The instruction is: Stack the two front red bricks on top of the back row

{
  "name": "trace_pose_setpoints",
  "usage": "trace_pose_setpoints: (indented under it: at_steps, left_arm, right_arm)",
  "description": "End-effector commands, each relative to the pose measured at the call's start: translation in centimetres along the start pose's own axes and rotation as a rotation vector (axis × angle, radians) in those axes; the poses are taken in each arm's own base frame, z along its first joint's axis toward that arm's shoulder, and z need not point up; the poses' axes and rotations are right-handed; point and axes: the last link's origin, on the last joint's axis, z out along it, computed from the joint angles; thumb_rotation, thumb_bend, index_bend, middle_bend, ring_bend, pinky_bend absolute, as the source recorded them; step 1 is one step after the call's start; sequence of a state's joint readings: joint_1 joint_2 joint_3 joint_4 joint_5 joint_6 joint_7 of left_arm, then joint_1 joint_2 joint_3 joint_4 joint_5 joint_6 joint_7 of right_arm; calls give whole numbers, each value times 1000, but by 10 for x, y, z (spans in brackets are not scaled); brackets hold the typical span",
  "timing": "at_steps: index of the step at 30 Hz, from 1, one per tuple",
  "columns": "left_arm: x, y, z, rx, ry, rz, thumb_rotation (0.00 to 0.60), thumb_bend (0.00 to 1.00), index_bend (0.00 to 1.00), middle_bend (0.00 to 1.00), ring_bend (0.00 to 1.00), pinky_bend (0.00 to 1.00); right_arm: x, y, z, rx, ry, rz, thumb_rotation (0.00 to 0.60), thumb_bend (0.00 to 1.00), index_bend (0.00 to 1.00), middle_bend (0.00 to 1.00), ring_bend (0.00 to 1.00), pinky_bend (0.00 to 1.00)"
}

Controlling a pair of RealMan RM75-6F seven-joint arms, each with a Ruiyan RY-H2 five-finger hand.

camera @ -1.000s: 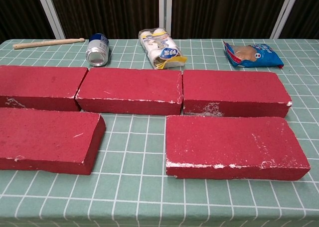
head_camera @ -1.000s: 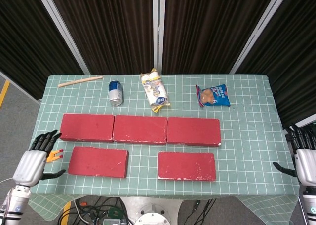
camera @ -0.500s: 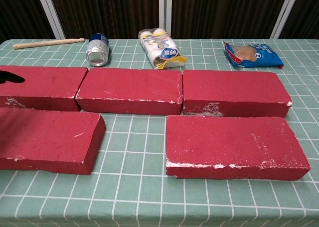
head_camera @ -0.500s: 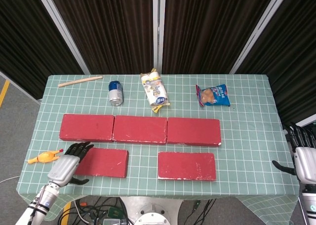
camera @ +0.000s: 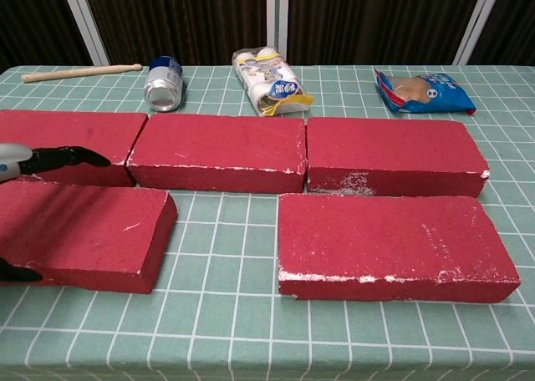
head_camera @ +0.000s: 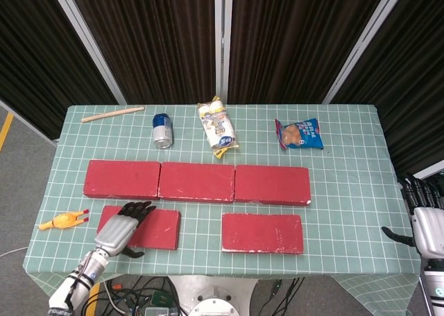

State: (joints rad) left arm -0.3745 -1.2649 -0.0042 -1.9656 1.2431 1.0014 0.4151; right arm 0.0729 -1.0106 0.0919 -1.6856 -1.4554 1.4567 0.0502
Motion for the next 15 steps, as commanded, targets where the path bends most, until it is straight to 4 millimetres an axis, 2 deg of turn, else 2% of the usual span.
trace_pose_setpoints:
  at_steps: [1,15]
  left_arm:
    - [-1,1,4,-8,-28,23,600,0,45,8,0,0]
    - [-10,7,25,8,-67,65,600,0,42,8,0,0]
  right_arm:
    - [0,0,0,0,1,2,600,0,0,0,0,0]
    - [-1,5,0,-13,-4,8,600,0,0,0,0,0]
